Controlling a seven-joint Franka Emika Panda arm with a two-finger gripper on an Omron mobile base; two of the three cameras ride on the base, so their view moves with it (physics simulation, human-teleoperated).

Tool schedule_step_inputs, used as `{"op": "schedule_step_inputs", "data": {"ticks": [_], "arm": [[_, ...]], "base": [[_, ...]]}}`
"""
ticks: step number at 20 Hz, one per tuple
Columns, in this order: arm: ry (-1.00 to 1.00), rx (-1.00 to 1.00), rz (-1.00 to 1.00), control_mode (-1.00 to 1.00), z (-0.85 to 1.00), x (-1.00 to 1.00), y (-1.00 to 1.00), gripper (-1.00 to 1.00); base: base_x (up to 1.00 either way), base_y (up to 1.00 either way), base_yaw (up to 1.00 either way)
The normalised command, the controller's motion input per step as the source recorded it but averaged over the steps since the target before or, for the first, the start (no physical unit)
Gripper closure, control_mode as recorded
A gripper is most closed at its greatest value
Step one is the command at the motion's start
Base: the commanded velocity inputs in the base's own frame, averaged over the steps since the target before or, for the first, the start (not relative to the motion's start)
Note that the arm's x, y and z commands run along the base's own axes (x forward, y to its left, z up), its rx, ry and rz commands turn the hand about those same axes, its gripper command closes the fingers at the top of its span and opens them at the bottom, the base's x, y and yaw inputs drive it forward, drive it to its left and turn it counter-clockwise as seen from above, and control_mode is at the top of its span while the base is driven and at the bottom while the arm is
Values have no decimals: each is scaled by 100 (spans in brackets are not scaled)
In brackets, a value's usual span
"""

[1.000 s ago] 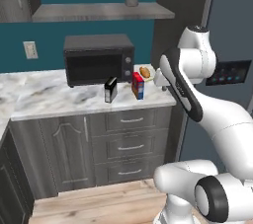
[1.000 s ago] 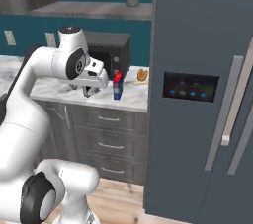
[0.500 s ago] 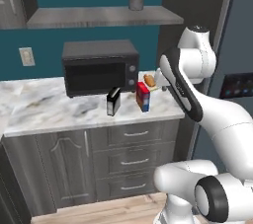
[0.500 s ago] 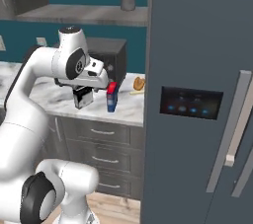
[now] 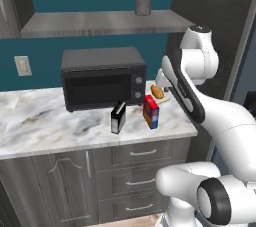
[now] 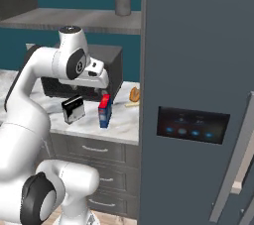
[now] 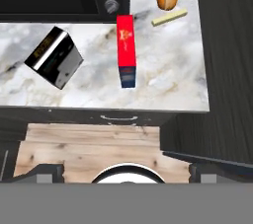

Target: Pick the boxed food and cereal from the counter and place them in the cabinets closest to them.

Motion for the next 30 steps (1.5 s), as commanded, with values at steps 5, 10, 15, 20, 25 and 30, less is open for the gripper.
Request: {"op": "schedule_step_inputs", "data": {"ticks": [5,10,15,20,25,30], "arm": [[0,0,0,100,0,0,0,-100],[0,0,0,-100,0,0,0,-100],[0,0,0,-100,0,0,0,-100],[0,0,0,-100,-10,0,0,-100],[0,0,0,-100,-23,6,0,-100],[0,0,0,-100,-17,10,0,-100]], "base": [[45,-1,0],[1,0,0],[0,0,0],[0,0,0],[0,0,0],[0,0,0]]}}
